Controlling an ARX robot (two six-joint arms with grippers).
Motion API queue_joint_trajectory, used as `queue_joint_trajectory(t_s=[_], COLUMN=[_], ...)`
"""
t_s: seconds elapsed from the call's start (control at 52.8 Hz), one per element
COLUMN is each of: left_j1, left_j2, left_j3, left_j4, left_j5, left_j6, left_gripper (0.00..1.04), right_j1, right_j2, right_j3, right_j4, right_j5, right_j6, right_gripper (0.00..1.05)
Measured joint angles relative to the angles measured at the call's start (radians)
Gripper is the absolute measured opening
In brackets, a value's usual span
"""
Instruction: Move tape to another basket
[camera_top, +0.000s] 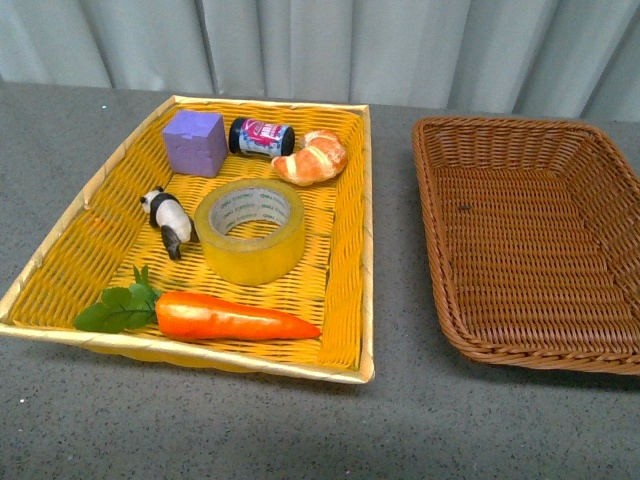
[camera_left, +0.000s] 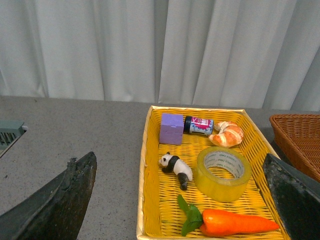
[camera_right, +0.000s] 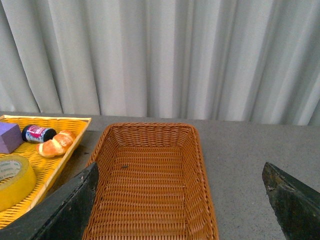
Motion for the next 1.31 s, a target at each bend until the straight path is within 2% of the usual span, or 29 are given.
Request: queue_joint_trajectory(t_s=[1.307], left_j1=[0.000], left_j2=[0.000], left_j3=[0.000], left_j4=[0.000], left_j5=[0.000], left_j6=[0.000], left_gripper=[0.98], right_j1=[0.000], right_j2=[0.000], right_j3=[0.000], right_j4=[0.000], right_j5=[0.000], right_j6=[0.000], right_gripper=[0.96])
